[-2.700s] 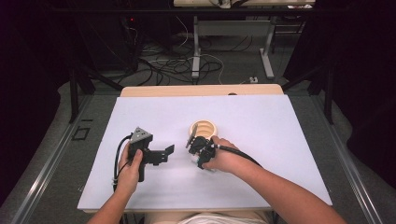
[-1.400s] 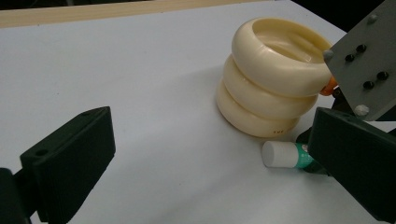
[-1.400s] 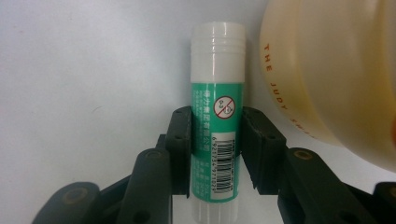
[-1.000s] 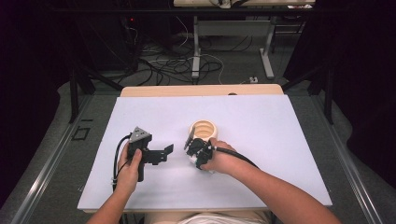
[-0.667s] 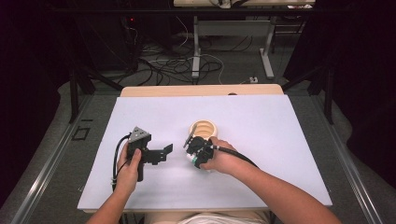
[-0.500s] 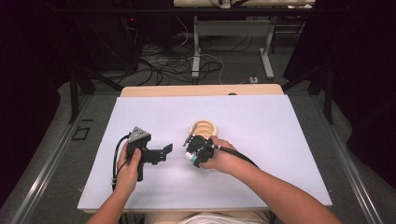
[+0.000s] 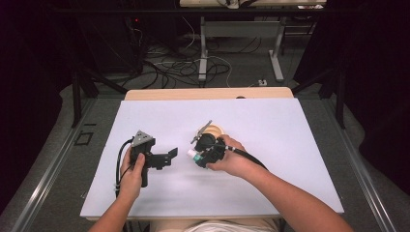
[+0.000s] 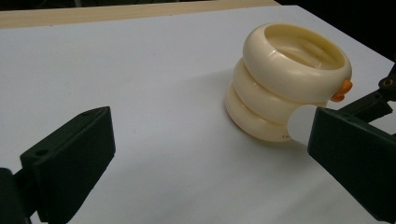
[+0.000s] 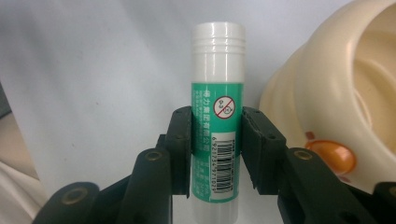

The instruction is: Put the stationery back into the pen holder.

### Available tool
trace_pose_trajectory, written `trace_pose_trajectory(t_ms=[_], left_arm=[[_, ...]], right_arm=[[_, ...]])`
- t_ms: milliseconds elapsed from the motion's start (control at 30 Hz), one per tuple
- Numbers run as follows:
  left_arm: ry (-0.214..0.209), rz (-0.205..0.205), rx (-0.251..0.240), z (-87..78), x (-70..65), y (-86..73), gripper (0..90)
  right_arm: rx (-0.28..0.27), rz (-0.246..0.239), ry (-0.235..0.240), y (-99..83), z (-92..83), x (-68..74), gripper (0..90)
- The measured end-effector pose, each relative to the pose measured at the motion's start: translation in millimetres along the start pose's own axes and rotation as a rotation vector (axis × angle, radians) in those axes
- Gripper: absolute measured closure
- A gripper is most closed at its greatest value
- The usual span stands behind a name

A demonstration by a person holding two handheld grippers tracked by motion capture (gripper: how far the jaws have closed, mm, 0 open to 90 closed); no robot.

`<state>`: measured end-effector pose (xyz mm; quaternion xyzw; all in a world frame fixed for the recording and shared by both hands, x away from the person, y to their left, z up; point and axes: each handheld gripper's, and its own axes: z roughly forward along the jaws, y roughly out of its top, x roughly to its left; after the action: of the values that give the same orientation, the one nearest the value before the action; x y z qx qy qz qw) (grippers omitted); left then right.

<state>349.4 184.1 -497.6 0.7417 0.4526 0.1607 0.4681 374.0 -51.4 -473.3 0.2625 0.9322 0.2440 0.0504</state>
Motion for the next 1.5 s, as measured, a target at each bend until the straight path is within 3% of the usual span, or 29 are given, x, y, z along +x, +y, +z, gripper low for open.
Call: trace_pose_trajectory(t_ms=[400, 867, 1300, 1500], left_arm=[[0.002, -0.006, -0.001, -1.1, 0.8, 0.2, 0.8], [0.0, -0.008, -0.002, -1.0, 1.0, 0.4, 0.8], [0.001, -0.01, -0.006, -1.0, 0.9, 0.7, 0.8], [0.001, -0.009, -0.008, -0.9, 0.8, 0.7, 0.8]], right_arm=[[-0.196, 0.056, 0.007, 3.6, -27.4, -12.4, 65.4], [-0.385, 0.032, -0.037, 4.0, -47.3, -22.4, 65.4], [-0.498, 0.079, -0.113, -0.8, -62.8, -42.3, 65.4], [-0.524, 0.107, -0.135, -4.0, -67.8, -52.0, 65.4]])
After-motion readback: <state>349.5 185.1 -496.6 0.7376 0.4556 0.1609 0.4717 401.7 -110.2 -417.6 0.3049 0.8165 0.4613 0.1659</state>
